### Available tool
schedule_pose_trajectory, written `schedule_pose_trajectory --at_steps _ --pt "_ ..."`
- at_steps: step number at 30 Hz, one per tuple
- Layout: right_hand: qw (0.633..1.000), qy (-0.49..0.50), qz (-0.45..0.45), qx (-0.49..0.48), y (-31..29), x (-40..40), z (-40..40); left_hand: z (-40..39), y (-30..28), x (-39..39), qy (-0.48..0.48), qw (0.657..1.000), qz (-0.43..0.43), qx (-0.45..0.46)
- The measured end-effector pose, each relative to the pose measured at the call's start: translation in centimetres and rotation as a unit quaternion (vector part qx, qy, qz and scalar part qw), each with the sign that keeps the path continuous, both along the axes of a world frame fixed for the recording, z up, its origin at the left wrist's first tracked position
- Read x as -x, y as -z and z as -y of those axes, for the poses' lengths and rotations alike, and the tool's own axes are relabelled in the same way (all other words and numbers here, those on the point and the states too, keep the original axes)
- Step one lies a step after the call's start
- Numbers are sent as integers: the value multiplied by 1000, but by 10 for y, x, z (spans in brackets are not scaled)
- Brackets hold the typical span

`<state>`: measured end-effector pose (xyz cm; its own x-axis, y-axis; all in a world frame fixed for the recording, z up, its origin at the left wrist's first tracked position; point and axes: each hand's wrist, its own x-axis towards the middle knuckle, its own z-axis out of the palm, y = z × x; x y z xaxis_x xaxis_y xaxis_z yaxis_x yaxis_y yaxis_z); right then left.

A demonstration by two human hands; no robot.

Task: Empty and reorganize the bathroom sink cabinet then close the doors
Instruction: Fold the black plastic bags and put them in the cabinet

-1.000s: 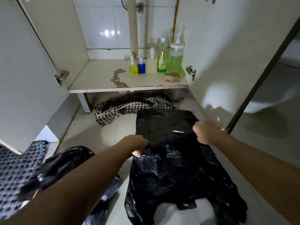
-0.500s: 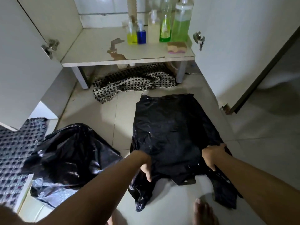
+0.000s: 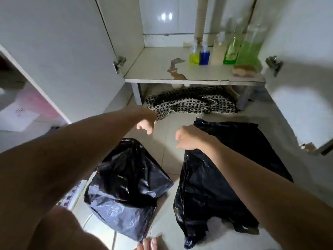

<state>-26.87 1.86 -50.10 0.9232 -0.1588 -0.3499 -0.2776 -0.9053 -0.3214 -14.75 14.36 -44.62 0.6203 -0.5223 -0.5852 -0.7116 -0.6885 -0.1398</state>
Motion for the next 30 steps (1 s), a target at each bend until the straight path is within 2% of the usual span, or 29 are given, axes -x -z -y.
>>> schedule_pose_trajectory --at_steps 3,6,11,15,19,23,27,30 --pt "997 -47 -42 -44 11 -18 -46 -52 13 -8 -27 999 -18 -37" --pt "993 -86 -74 -43 40 -27 -87 -96 43 -12 -67 992 -37 -103" --pt "991 -101 -58 -59 88 -24 -152 -134 69 -19 -193 969 -68 -140" --pt "992 -115 -34 -37 107 -18 -198 -157 91 -24 -284 933 -164 -145" --pt "991 -131 1 8 123 -14 -210 -160 100 -23 -317 928 -192 -47" --pt "991 -111 31 -72 114 -20 -201 -160 85 -21 -367 907 -202 39" --pt "983 -109 59 -133 95 -38 -188 -168 66 -31 -400 892 -128 165" --pt "981 -105 86 -140 72 -46 -173 -169 52 -32 -378 894 -38 236"
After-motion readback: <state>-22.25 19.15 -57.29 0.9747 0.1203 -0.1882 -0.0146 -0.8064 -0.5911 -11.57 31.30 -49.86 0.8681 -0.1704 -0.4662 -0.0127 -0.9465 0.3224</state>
